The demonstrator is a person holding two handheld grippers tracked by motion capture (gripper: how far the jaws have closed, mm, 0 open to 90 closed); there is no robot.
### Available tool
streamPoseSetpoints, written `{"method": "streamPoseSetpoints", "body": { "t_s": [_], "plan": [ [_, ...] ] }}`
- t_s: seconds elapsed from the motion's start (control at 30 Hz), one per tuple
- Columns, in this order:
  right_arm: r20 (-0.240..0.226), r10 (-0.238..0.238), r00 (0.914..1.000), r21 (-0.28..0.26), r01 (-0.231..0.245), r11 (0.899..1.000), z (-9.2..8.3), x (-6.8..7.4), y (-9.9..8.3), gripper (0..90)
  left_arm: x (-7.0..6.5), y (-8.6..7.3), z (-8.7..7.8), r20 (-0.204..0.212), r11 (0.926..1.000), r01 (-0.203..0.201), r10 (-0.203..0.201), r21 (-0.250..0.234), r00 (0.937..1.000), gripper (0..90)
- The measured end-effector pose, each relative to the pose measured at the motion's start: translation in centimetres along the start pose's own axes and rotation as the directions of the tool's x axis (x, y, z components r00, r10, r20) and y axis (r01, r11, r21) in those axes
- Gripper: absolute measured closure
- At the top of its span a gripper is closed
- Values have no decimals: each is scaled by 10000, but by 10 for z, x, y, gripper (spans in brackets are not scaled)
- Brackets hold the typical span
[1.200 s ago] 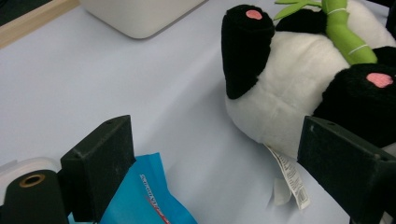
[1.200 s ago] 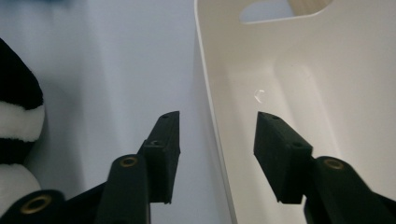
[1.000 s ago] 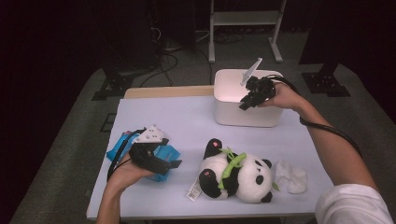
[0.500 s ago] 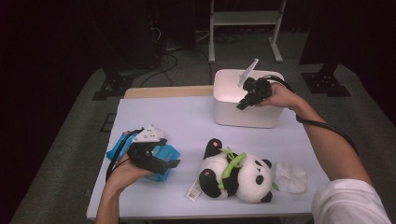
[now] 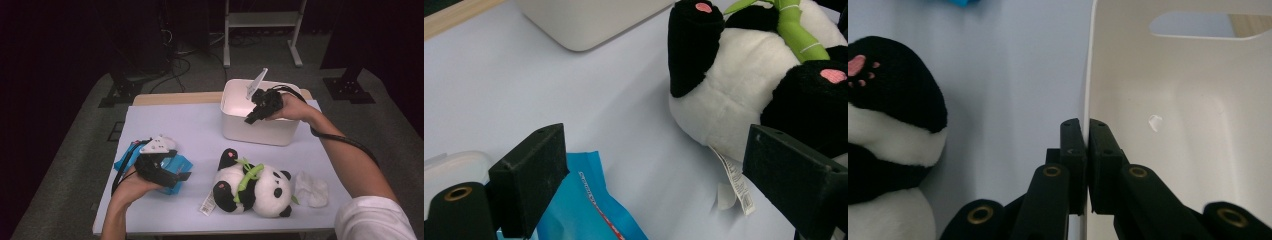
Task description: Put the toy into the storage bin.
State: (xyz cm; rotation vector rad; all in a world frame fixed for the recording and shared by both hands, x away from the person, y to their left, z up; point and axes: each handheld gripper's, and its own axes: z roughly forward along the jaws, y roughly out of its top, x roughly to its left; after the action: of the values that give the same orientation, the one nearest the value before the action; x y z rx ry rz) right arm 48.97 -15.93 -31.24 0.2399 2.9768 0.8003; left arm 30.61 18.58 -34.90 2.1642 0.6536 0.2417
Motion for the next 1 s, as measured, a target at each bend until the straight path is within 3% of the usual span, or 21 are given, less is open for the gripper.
{"method": "streamPoseSetpoints", "body": {
  "t_s": [0.57,1.0],
  "plan": [
    [-176,-524,9985,-334,518,9981,3,30,9,867,-2,1,8,171,9998,-71,68,190,9998,96],
    [-527,-607,9968,-517,580,9970,6,38,12,865,-2,1,10,296,9996,-91,83,268,9995,96]
  ]
}}
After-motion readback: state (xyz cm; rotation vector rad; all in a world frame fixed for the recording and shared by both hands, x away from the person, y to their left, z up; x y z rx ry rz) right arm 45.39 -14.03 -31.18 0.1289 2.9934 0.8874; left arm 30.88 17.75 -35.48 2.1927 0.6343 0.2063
